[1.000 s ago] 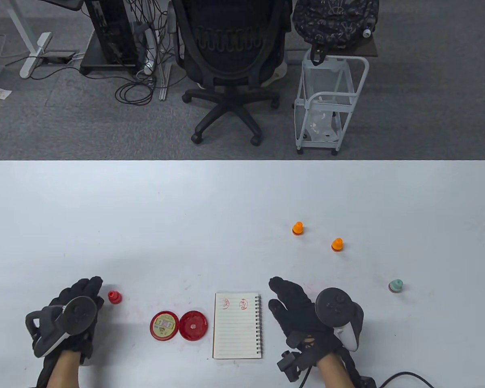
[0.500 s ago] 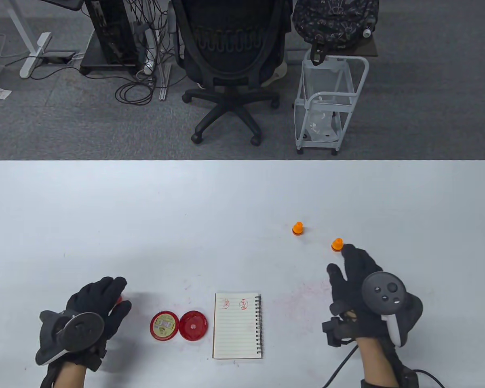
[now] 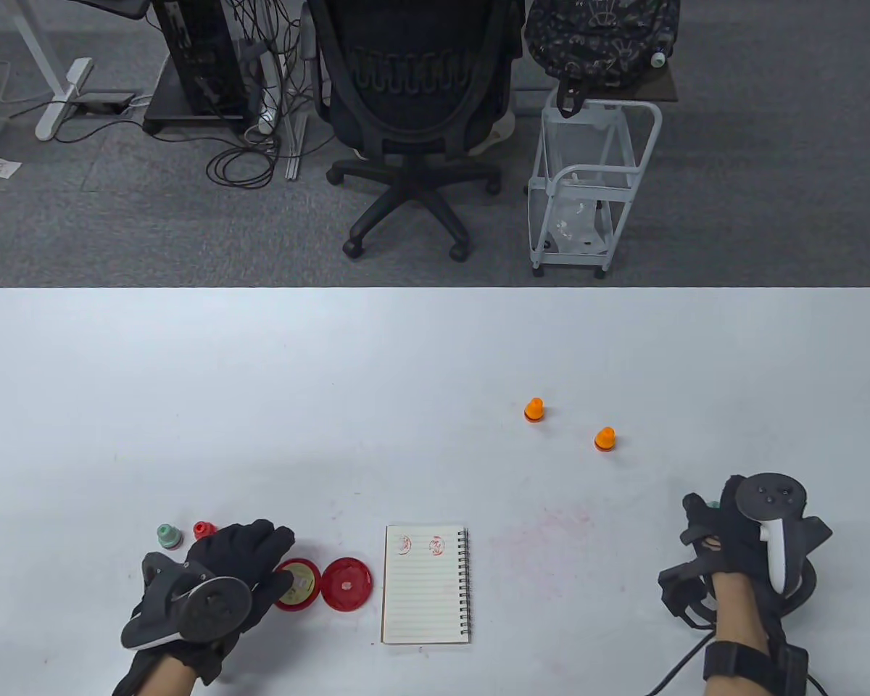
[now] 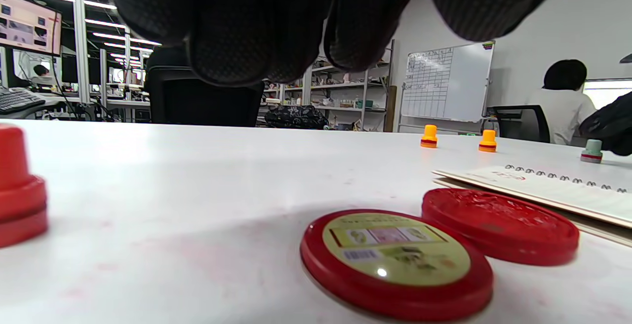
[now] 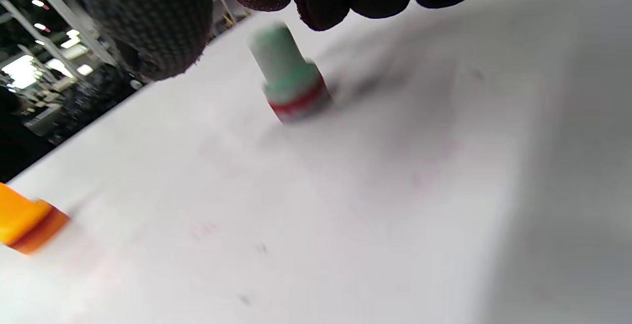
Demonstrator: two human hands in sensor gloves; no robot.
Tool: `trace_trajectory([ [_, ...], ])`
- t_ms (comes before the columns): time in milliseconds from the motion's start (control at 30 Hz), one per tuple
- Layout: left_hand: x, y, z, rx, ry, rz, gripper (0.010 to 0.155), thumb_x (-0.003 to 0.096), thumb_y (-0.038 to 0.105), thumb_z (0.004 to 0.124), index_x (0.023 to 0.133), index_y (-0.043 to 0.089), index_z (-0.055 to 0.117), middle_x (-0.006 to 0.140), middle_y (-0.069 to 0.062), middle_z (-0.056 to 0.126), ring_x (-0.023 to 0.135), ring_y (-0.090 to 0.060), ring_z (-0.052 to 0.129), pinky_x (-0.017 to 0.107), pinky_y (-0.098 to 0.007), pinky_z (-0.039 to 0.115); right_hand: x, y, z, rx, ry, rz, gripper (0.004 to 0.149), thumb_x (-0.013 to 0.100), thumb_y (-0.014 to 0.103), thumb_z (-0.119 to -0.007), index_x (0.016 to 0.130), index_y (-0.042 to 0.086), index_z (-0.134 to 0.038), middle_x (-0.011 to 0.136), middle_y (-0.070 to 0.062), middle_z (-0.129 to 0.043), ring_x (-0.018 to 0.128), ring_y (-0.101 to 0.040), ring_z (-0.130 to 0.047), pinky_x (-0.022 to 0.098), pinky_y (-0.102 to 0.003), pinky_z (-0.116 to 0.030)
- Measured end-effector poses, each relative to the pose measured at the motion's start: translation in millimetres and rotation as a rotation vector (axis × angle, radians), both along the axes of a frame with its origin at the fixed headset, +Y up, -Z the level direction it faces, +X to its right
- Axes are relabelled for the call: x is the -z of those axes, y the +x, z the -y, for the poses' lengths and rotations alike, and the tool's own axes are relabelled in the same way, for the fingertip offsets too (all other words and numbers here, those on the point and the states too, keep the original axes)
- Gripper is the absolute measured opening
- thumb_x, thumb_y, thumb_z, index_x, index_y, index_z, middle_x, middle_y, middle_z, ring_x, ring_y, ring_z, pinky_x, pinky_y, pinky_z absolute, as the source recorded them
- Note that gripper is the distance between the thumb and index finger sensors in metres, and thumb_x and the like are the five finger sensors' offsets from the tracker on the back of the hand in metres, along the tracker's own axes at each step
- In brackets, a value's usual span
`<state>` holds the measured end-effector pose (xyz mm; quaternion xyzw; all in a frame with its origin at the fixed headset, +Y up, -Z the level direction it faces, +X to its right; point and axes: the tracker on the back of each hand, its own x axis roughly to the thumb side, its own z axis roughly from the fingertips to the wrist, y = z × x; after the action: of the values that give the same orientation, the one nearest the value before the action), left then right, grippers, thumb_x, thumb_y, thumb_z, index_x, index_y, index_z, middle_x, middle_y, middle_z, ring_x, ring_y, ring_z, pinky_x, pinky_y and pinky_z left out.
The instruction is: Stamp reward stamp onto notebook
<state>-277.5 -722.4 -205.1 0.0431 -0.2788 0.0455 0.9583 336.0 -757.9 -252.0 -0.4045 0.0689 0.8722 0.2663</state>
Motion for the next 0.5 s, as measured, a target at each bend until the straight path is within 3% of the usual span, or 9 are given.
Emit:
trace_trajectory([
  [100,0.3,2.5,1.6,0.008,-0.012,0.008,0.058,0.0533,0.047,0.075,0.101,0.014,0.082,0.102,-0.018,0.081,0.081,-0.046,0.084,0.062,-0.059,0.071,2.0,-2.3,14.4,-0.024,-0.041,0.019,0.077,0.041,0.044,-0.085,0.104,0.026,-0.045,0.104,-0.003,-0.051,0.099,-0.033,-0.045,0.075,-0.049,-0.046],
  [233,1.0,4.2,2.7,0.01,-0.019,0.011,0.058,0.0535,0.047,0.074,0.1,0.014,0.082,0.101,-0.018,0.082,0.081,-0.046,0.085,0.061,-0.059,0.071,7.2,-8.2,17.7,-0.246,-0.118,-0.007,0.062,0.041,0.041,-0.083,0.096,0.034,-0.055,0.096,0.007,-0.061,0.095,-0.024,-0.055,0.073,-0.043,-0.054],
  [367,1.3,6.1,3.9,0.014,-0.029,0.014,0.057,0.0537,0.046,0.074,0.1,0.014,0.083,0.101,-0.018,0.082,0.081,-0.046,0.085,0.061,-0.059,0.071,9.5,-8.3,15.6,-0.225,-0.1,-0.013,0.06,0.04,0.04,-0.086,0.094,0.033,-0.061,0.095,0.004,-0.064,0.094,-0.027,-0.059,0.073,-0.046,-0.057],
  [500,-0.4,7.8,-0.6,0.006,-0.005,0.016,0.057,0.0538,0.046,0.074,0.1,0.014,0.083,0.101,-0.018,0.082,0.08,-0.046,0.085,0.061,-0.058,0.071,6.1,-23.4,1.9,-0.293,0.036,-0.113,0.06,0.039,0.039,-0.087,0.093,0.029,-0.063,0.095,-0.005,-0.073,0.091,-0.043,-0.074,0.065,-0.055,-0.07],
])
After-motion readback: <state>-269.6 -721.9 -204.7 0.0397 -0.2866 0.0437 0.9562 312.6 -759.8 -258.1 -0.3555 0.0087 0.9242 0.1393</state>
